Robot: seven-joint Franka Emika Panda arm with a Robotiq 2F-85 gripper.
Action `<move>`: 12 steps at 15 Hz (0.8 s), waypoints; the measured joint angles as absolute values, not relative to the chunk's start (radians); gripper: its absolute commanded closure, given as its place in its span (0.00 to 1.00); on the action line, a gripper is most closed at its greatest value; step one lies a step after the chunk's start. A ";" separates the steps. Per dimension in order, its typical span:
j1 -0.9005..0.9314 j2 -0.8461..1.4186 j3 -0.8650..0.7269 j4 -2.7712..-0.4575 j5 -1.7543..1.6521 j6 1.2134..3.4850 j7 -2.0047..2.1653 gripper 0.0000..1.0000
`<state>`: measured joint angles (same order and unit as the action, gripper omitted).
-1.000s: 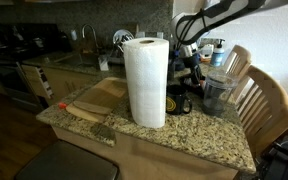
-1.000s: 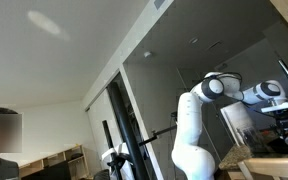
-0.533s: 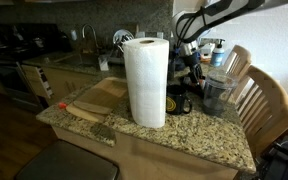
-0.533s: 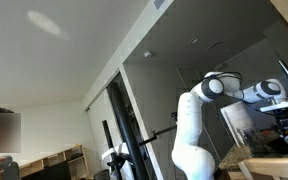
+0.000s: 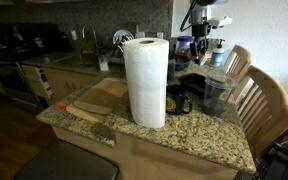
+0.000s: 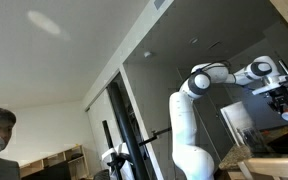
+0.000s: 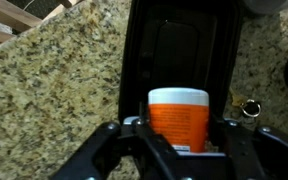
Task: Take the white bottle from the black plate and put it on the counter top
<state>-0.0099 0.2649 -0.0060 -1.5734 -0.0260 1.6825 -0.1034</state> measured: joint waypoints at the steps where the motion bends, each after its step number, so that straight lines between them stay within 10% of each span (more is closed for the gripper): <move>1: -0.012 0.239 -0.019 -1.574 -0.026 1.689 -0.070 0.71; 12: -0.081 0.276 -0.146 -1.530 -0.023 1.756 0.375 0.71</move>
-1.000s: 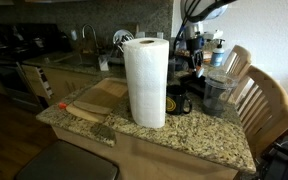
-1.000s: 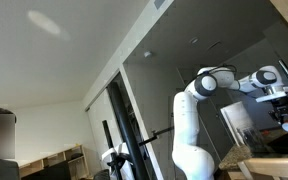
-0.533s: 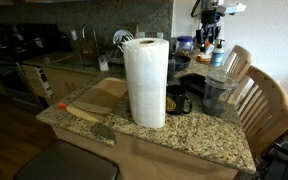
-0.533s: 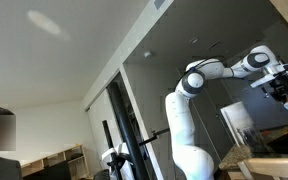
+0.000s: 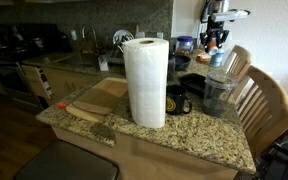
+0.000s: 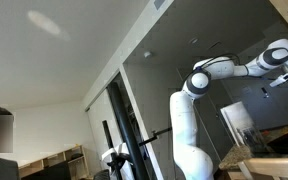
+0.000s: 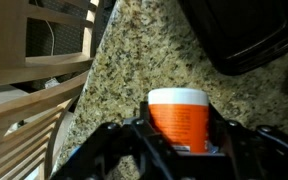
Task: Take the white bottle from the black plate and put it on the counter top
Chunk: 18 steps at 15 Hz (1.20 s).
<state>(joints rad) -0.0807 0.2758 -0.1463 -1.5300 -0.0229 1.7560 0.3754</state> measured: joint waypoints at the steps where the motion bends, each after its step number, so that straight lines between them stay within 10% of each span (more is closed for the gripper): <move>1: -0.085 0.307 -0.151 -1.514 -0.023 1.762 0.410 0.71; 13: -0.173 0.614 -0.170 -1.348 0.120 1.758 0.468 0.71; 14: -0.179 0.622 -0.169 -1.339 0.135 1.752 0.461 0.21; 18: -0.192 0.637 -0.160 -1.293 0.193 1.677 0.406 0.01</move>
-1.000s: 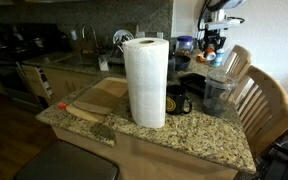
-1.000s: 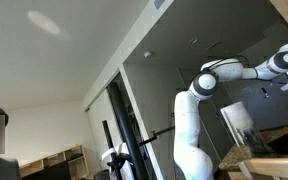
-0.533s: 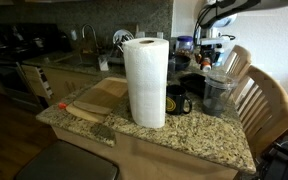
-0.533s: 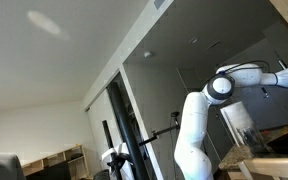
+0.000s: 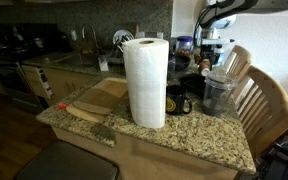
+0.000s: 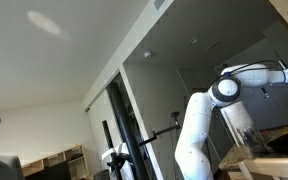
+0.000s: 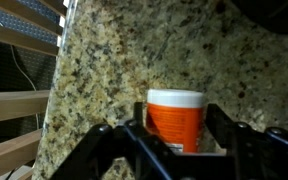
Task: Take the white bottle from the black plate and put it on the counter top
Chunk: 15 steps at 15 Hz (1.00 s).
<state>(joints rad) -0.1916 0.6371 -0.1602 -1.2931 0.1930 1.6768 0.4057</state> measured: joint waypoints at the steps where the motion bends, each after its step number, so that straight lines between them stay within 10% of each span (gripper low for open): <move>1: -0.190 0.637 -0.159 -1.282 0.195 1.663 0.400 0.00; 15: -0.033 0.345 -0.178 -1.405 -0.044 1.949 0.548 0.00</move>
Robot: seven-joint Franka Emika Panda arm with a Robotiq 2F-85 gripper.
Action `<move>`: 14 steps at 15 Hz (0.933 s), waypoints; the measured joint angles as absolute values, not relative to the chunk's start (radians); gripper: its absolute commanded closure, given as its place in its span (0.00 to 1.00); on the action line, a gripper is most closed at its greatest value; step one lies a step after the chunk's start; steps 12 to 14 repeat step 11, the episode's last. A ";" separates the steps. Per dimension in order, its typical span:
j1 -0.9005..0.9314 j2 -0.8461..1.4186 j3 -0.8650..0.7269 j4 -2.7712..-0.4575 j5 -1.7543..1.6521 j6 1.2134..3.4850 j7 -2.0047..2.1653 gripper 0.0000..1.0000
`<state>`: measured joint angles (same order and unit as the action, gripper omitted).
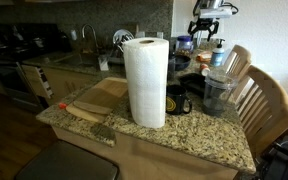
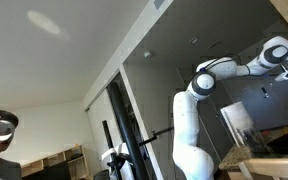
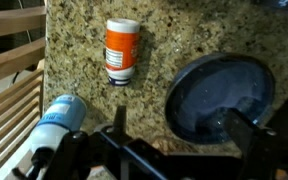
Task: Take the white bottle from the black plate and put it on the counter top
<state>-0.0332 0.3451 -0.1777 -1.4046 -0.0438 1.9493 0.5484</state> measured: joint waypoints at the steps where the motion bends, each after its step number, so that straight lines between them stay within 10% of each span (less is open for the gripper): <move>1: -0.005 0.292 -0.175 -1.443 -0.083 1.971 0.570 0.00; 14: 0.051 -0.136 -0.024 -1.722 0.031 1.722 0.382 0.00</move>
